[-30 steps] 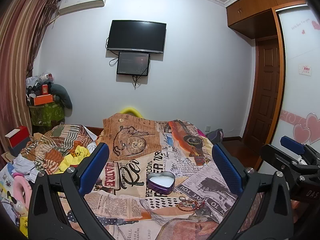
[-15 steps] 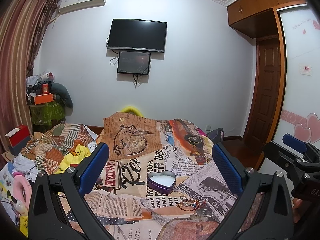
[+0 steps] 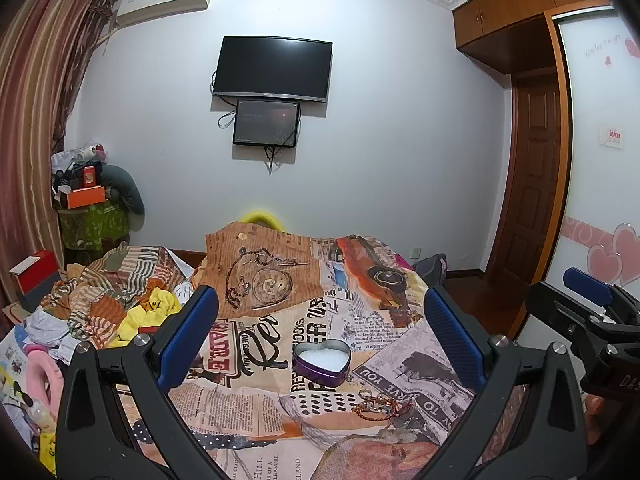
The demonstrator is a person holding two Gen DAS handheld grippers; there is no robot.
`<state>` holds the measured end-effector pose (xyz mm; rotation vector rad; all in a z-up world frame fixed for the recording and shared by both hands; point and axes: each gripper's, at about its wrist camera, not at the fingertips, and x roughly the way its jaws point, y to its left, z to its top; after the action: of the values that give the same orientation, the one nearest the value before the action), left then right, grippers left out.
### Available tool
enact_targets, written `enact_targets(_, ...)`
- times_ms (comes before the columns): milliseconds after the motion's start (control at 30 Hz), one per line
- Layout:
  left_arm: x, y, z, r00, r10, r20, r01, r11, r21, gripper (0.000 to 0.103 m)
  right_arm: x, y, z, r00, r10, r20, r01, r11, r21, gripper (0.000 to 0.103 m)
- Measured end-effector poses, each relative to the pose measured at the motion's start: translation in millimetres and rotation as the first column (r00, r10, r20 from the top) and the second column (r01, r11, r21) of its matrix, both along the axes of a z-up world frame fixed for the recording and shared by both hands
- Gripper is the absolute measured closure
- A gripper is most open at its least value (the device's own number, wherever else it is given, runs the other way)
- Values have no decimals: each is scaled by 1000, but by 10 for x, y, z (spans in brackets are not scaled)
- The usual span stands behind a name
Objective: Organize jewelry
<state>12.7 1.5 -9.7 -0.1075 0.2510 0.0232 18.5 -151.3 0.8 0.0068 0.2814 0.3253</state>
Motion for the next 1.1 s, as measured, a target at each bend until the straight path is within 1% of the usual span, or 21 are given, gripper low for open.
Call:
enact_targets(267, 128, -8, -77, 1000, -3, -31, 3, 1000, 7, 0, 152, -36, -59, 999, -7, -38, 7, 1000, 0, 0)
enact_targets(367, 244, 1, -149, 998, 1, -63, 0, 1000, 12, 0, 241, -53, -122, 998, -18, -66, 18, 1000, -4, 0)
enact_targets(533, 492, -1, -324, 989, -6, -147, 9, 1000, 16, 0, 483, -130, -316, 989, -49, -143, 47, 999, -18, 0)
enact_targets(600, 598, 1, -433, 982, -18, -187, 20, 1000, 8, 0, 644, -141, -462, 977, -56, -205, 48, 998, -43, 0)
enact_targets(667, 685, -1, -532, 975, -23, -222, 25, 1000, 7, 0, 753, -152, -573, 968, -67, -244, 55, 997, -58, 0)
enact_targets(767, 853, -4, -725, 957, -29, -289, 34, 999, 11, 1, 935, -192, -784, 944, -76, -320, 58, 996, -66, 0)
enact_targets(833, 979, -8, -873, 938, -38, -345, 45, 999, 11, 6, 999, -212, -863, 932, -79, -354, 58, 996, -69, 0)
enact_targets(900, 1110, -3, -1037, 912, -55, -407, 61, 998, 2, 15, 1081, -237, -986, 917, -86, -390, 59, 995, -80, 0)
enact_targets(933, 1168, 2, -1108, 899, -58, -435, 64, 998, -1, 16, 1112, -244, -1025, 912, -88, -400, 59, 995, -83, 0)
enact_targets(1000, 1267, -2, -1251, 876, -65, -477, 69, 998, -7, 20, 1189, -267, -1142, 898, -94, -430, 58, 994, -96, 0)
enact_targets(1067, 1350, -7, -1363, 857, -78, -509, 80, 997, -18, 27, 1255, -280, -1231, 884, -91, -459, 50, 994, -102, 0)
enact_targets(1100, 1414, -21, -1436, 842, -92, -531, 90, 996, -29, 31, 1290, -294, -1268, 878, -90, -471, 47, 994, -102, 0)
